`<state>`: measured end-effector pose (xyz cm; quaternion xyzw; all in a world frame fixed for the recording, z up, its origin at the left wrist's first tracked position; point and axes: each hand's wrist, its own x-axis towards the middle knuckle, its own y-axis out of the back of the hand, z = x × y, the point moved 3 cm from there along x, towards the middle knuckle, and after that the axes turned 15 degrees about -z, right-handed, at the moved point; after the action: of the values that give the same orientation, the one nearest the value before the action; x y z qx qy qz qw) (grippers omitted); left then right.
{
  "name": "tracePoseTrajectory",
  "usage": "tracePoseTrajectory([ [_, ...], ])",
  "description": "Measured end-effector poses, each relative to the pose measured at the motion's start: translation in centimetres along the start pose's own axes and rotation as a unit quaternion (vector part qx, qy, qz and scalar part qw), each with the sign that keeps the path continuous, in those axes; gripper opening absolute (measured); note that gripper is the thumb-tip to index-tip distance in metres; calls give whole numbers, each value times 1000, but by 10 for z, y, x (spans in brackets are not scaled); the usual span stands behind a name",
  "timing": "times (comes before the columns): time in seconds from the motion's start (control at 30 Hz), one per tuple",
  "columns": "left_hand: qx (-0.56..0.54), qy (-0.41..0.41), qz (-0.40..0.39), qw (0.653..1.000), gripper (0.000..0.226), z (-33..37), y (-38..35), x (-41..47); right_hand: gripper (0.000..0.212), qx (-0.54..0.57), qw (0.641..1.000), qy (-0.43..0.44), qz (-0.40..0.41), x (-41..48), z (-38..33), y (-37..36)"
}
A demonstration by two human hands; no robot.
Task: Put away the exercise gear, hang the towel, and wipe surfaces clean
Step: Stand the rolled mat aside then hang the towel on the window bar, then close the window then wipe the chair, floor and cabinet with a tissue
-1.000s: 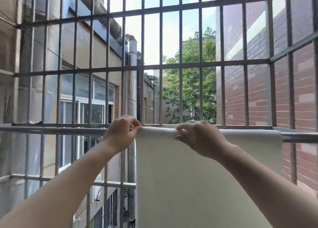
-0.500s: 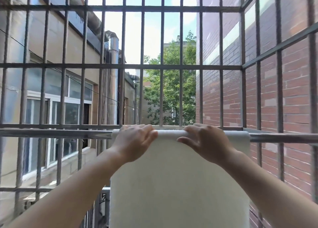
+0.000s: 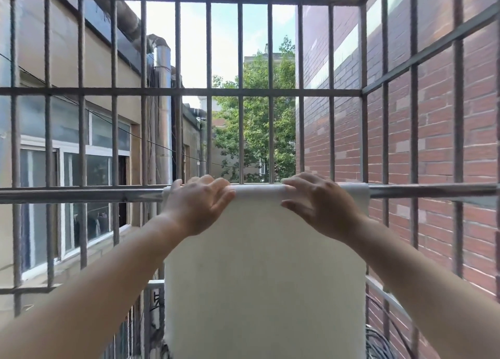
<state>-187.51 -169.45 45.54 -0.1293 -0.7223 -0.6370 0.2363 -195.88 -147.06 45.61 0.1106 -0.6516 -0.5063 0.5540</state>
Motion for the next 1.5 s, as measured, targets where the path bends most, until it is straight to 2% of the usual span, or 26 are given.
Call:
tracePoseTrajectory([
  [0.07, -9, 1, 12, 1000, 59, 1, -1, -10, 46, 1, 1000, 7, 7, -8, -6, 1],
  [0.17, -21, -12, 52, 998, 70, 5, 2, -31, 48, 6, 1000, 13, 7, -21, -19, 1],
  [0.27, -46, -33, 70, 996, 71, 13, -1, -59, 50, 33, 999, 21, 2, -38, -38, -7],
  [0.43, -66, -54, 38, 996, 65, 23, -33, -111, 52, 92, 995, 17, -38, -78, -75, -36],
  [0.6, -95, -27, -9, 995, 62, 16, -68, -178, 47, 133, 986, 18, -100, -123, -116, -73],
  [0.73, -100, 16, -70, 992, 56, 13, -92, -244, 45, 164, 973, 36, -160, -158, -151, -102],
  [0.93, -109, 86, -134, 981, 57, 18, -122, -342, 43, 256, 933, 52, -248, -214, -191, -144],
  [1.13, -119, 195, -206, 952, 62, 49, -134, -434, 48, 328, 886, 75, -320, -278, -222, -167],
  [1.37, -111, 331, -236, 907, 61, 111, -123, -523, 52, 379, 829, 155, -381, -345, -248, -167],
  [1.5, -113, 411, -215, 879, 59, 151, -108, -573, 47, 406, 793, 230, -393, -370, -271, -158],
])
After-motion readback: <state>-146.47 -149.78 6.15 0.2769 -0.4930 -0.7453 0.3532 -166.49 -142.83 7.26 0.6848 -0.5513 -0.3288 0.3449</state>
